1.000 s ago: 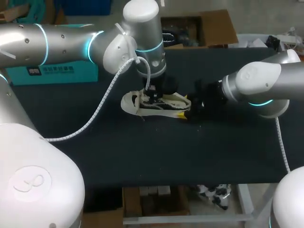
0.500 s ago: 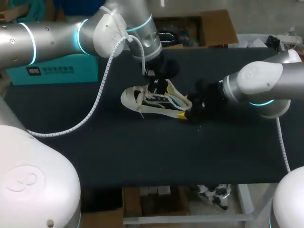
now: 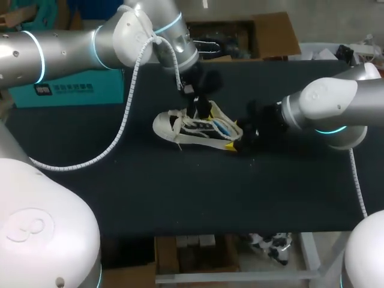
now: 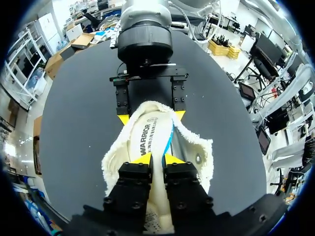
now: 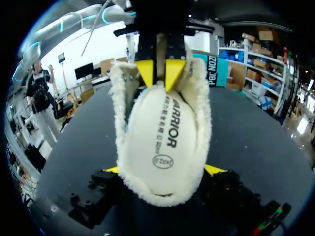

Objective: Open the shoe tongue, take the insole out of the shoe, put the insole back into the shoe, and pack the shoe into the shoebox

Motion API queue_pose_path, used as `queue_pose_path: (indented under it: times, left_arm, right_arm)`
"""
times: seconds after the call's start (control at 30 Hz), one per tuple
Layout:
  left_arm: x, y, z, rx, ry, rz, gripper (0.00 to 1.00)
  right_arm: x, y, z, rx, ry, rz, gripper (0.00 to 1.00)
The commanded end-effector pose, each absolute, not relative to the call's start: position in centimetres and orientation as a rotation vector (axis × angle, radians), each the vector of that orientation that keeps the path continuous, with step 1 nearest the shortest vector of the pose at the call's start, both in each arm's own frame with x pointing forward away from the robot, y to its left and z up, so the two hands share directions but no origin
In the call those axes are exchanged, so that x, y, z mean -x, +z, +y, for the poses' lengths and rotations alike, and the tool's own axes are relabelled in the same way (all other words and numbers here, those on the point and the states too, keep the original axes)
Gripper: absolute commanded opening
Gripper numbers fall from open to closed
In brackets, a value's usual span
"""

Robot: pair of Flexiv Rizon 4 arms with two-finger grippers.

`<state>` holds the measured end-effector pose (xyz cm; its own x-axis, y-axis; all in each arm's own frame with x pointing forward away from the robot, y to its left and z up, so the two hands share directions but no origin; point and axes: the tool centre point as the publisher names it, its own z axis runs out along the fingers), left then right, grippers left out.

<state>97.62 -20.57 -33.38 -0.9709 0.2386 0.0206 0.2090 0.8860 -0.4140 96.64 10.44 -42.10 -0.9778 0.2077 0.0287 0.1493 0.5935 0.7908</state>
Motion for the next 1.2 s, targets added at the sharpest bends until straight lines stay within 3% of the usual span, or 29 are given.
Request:
queue_pose_path:
  times: [0.03,0.87,0.9,0.93,0.97,1.0,1.07,1.2]
  left_arm:
    - [-98.6,-34.3,-20.5,0.314,0.763,-2.915,0.00]
    - [-98.2,-34.4,-21.0,0.078,0.993,-2.720,0.00]
    - [-98.1,-34.4,-21.0,0.077,0.983,-2.728,0.07]
    - [-97.9,-34.2,-21.1,0.083,0.971,-2.741,0.29]
    - [-97.8,-34.0,-21.2,0.088,0.961,-2.753,0.41]
    - [-97.6,-33.9,-21.4,0.089,0.944,-2.772,0.46]
    - [-97.3,-33.5,-21.7,0.093,0.911,-2.813,0.67]
    - [-96.6,-32.7,-22.3,0.107,0.853,-2.893,0.74]
  right_arm:
    - [-96.7,-42.5,10.7,-0.306,1.355,2.743,0.00]
    - [-96.7,-42.5,10.7,-0.306,1.355,2.743,0.00]
    - [-96.7,-42.5,10.7,-0.306,1.355,2.743,0.00]
    - [-96.7,-42.5,10.7,-0.306,1.355,2.743,0.00]
    - [-96.7,-42.5,10.7,-0.306,1.355,2.743,0.00]
    - [-96.7,-42.5,10.7,-0.306,1.355,2.743,0.00]
    - [-96.7,-42.5,10.7,-0.306,1.355,2.743,0.00]
    - [-96.7,-42.5,10.7,-0.306,1.355,2.743,0.00]
